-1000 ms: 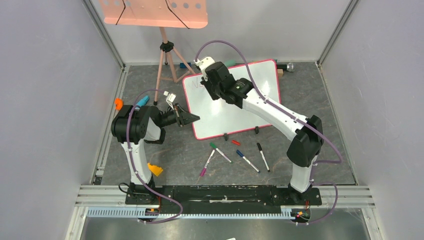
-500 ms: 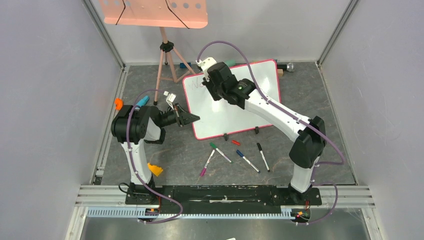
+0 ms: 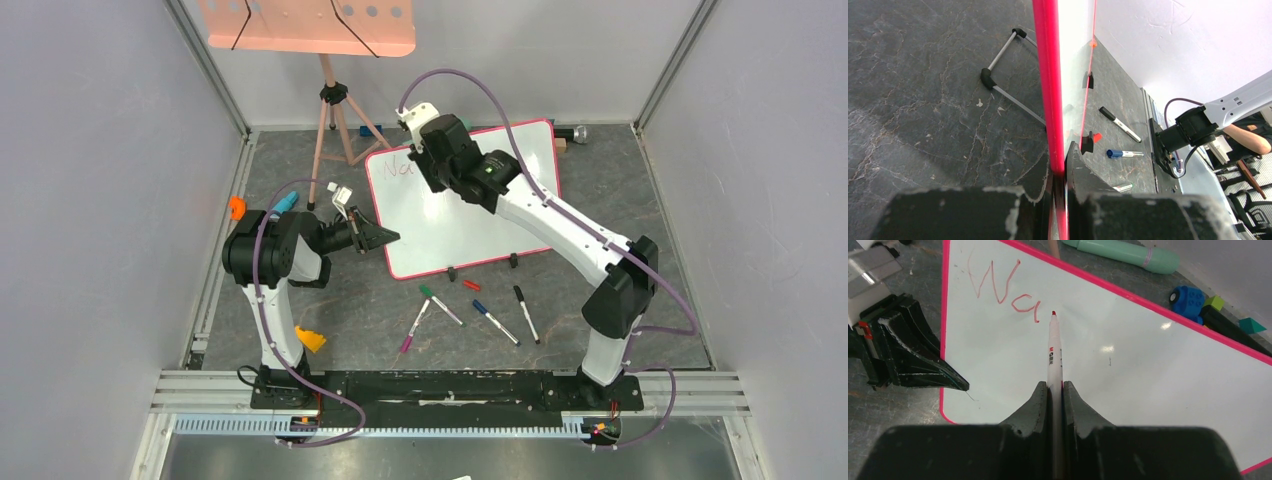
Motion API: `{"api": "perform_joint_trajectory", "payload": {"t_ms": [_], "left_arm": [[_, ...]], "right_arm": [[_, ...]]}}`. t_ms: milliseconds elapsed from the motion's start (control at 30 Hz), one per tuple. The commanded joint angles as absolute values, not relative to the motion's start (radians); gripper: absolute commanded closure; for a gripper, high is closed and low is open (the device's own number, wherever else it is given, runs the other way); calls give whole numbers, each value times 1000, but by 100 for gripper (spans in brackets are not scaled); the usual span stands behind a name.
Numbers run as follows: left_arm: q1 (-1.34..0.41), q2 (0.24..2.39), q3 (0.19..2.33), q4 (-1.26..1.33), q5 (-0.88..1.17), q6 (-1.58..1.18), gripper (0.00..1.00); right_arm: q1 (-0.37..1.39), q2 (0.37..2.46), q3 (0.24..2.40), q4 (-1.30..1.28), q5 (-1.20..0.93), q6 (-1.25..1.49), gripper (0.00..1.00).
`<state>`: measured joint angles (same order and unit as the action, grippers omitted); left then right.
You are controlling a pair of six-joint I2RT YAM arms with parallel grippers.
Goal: Write a sentence on the whiteboard
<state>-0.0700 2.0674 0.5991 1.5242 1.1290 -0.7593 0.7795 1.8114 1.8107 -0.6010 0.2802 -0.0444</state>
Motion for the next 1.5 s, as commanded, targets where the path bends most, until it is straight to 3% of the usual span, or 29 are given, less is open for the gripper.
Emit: {"api": "perform_joint_trajectory", "payload": {"t_ms": [0,767,1067,1467], "left_arm": [[-63,2103,581,1557,1042,-483,89],[-65,2118,605,1557,1092,-476,90],[-64,2119,602,1557,1088,-476,90],[-66,2111,589,1557,1082,-466,90]], "right_arm": [[776,1812,1907,-644,321,-30,100],[758,1819,1880,-653,300,-3,100],[699,1851,1960,-735,152,131,100],[691,1924,2066,-777,106,182,100]]}}
